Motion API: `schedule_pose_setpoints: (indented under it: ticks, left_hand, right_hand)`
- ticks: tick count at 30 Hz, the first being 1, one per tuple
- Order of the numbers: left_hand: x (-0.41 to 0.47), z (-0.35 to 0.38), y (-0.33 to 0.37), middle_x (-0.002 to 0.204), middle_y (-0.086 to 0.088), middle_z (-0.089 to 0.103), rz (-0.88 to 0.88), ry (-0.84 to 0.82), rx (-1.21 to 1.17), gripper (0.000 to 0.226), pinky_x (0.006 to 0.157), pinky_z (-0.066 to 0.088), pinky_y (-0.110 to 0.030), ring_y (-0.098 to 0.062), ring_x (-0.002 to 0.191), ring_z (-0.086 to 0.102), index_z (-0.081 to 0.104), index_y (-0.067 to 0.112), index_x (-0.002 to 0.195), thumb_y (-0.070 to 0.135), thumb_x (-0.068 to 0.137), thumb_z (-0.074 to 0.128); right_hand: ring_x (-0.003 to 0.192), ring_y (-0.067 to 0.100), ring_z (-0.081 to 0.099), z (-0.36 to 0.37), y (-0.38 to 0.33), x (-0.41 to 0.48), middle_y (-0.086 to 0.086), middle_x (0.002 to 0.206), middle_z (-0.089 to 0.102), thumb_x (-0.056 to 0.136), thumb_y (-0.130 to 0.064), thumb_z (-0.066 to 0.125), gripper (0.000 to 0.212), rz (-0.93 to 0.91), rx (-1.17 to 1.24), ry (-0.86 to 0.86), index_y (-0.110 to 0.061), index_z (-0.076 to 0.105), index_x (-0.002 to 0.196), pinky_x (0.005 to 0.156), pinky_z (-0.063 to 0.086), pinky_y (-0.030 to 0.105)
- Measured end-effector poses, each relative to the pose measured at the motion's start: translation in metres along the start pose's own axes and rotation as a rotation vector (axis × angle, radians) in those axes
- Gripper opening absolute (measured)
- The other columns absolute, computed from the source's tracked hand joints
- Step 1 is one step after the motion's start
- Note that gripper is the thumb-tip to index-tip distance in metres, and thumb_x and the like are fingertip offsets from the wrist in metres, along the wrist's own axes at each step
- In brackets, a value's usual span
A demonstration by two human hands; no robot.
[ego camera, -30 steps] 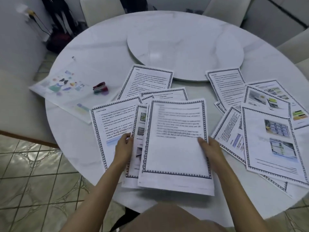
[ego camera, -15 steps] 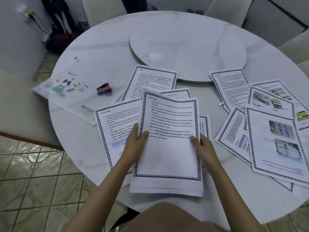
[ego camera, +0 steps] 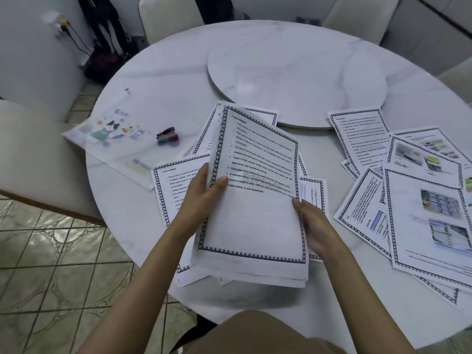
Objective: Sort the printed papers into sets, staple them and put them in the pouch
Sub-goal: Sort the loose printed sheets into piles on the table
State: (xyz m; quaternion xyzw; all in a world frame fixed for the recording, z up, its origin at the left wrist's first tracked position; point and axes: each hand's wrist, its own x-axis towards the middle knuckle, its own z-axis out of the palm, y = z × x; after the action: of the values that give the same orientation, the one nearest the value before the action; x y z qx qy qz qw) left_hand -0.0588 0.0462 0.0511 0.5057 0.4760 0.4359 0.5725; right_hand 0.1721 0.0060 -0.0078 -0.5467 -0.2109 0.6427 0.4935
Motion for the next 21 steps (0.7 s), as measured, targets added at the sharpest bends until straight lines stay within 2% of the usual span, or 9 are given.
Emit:
schedule_pose_setpoints:
  ticks: [3, 5, 7, 10, 13, 14, 16, 18, 21]
  left_hand:
    - [0.0, -0.01, -0.014, 0.1, 0.009, 0.067, -0.083, 0.053, 0.078, 0.015, 0.065, 0.052, -0.015, -0.007, 0.086, 0.066, 0.054, 0.028, 0.104, 0.017, 0.094, 0.051]
    - [0.0, -0.018, -0.026, 0.095, 0.0, 0.066, -0.168, 0.105, 0.099, 0.017, 0.06, 0.051, -0.019, -0.013, 0.078, 0.063, 0.053, 0.024, 0.108, 0.015, 0.095, 0.049]
    - [-0.001, -0.03, -0.036, 0.099, -0.006, 0.065, -0.236, 0.176, 0.101, 0.021, 0.061, 0.052, -0.023, -0.015, 0.074, 0.063, 0.054, 0.018, 0.114, 0.015, 0.094, 0.051]
    - [-0.006, -0.058, -0.052, 0.107, -0.013, 0.061, -0.307, 0.353, 0.109, 0.03, 0.068, 0.051, -0.026, -0.02, 0.082, 0.06, 0.053, 0.008, 0.122, 0.012, 0.092, 0.054]
    - [-0.013, -0.084, -0.066, 0.122, -0.015, 0.057, -0.382, 0.481, 0.15, 0.038, 0.079, 0.049, -0.032, -0.024, 0.094, 0.055, 0.049, 0.007, 0.128, 0.013, 0.091, 0.055]
    - [-0.015, -0.089, -0.07, 0.126, -0.014, 0.055, -0.41, 0.5, 0.162, 0.041, 0.081, 0.047, -0.034, -0.024, 0.095, 0.054, 0.047, 0.008, 0.13, 0.014, 0.091, 0.056]
    - [-0.015, -0.094, -0.074, 0.129, -0.014, 0.051, -0.449, 0.522, 0.166, 0.047, 0.08, 0.043, -0.034, -0.023, 0.091, 0.05, 0.043, 0.009, 0.134, 0.016, 0.09, 0.057]
    - [-0.013, -0.095, -0.076, 0.131, -0.015, 0.049, -0.464, 0.539, 0.158, 0.05, 0.079, 0.042, -0.034, -0.024, 0.09, 0.049, 0.04, 0.008, 0.136, 0.017, 0.089, 0.058]
    - [-0.008, -0.092, -0.076, 0.131, -0.017, 0.05, -0.48, 0.554, 0.118, 0.052, 0.081, 0.042, -0.034, -0.028, 0.097, 0.053, 0.038, 0.006, 0.137, 0.016, 0.089, 0.057]
  right_hand:
    - [0.079, 0.016, 0.07, -0.006, -0.007, 0.002, 0.0, 0.086, 0.075, 0.093, -0.011, 0.05, 0.016, -0.126, -0.165, 0.048, -0.013, 0.064, 0.1, 0.067, 0.058, 0.027]
    - [0.074, 0.015, 0.068, -0.009, -0.013, 0.004, -0.004, 0.079, 0.074, 0.094, -0.014, 0.05, 0.015, -0.229, -0.348, 0.124, -0.018, 0.064, 0.092, 0.066, 0.056, 0.026]
    - [0.075, 0.017, 0.065, -0.017, -0.019, 0.004, -0.002, 0.082, 0.071, 0.095, -0.017, 0.05, 0.014, -0.318, -0.517, 0.196, -0.02, 0.063, 0.09, 0.069, 0.053, 0.03]
    - [0.082, 0.028, 0.064, -0.038, -0.026, 0.004, 0.012, 0.091, 0.07, 0.092, -0.027, 0.051, 0.018, -0.371, -0.647, 0.262, -0.013, 0.062, 0.095, 0.078, 0.05, 0.042]
    - [0.077, 0.021, 0.056, -0.057, -0.032, 0.0, 0.029, 0.093, 0.061, 0.084, -0.045, 0.058, 0.041, -0.383, -0.644, 0.278, -0.005, 0.057, 0.093, 0.073, 0.045, 0.038]
    - [0.076, 0.019, 0.054, -0.062, -0.033, 0.0, 0.03, 0.092, 0.06, 0.084, -0.045, 0.059, 0.041, -0.379, -0.627, 0.285, -0.005, 0.056, 0.09, 0.072, 0.044, 0.034]
    - [0.075, 0.016, 0.057, -0.068, -0.035, 0.0, 0.018, 0.084, 0.064, 0.092, -0.031, 0.055, 0.02, -0.371, -0.601, 0.31, -0.013, 0.06, 0.083, 0.065, 0.047, 0.022]
    - [0.07, 0.01, 0.059, -0.068, -0.033, -0.001, 0.004, 0.084, 0.065, 0.095, -0.02, 0.05, 0.017, -0.381, -0.596, 0.337, -0.024, 0.061, 0.082, 0.057, 0.047, 0.014]
    - [0.069, 0.011, 0.061, -0.065, -0.029, -0.002, 0.0, 0.084, 0.065, 0.096, -0.02, 0.048, 0.019, -0.383, -0.612, 0.332, -0.026, 0.061, 0.084, 0.062, 0.05, 0.021]
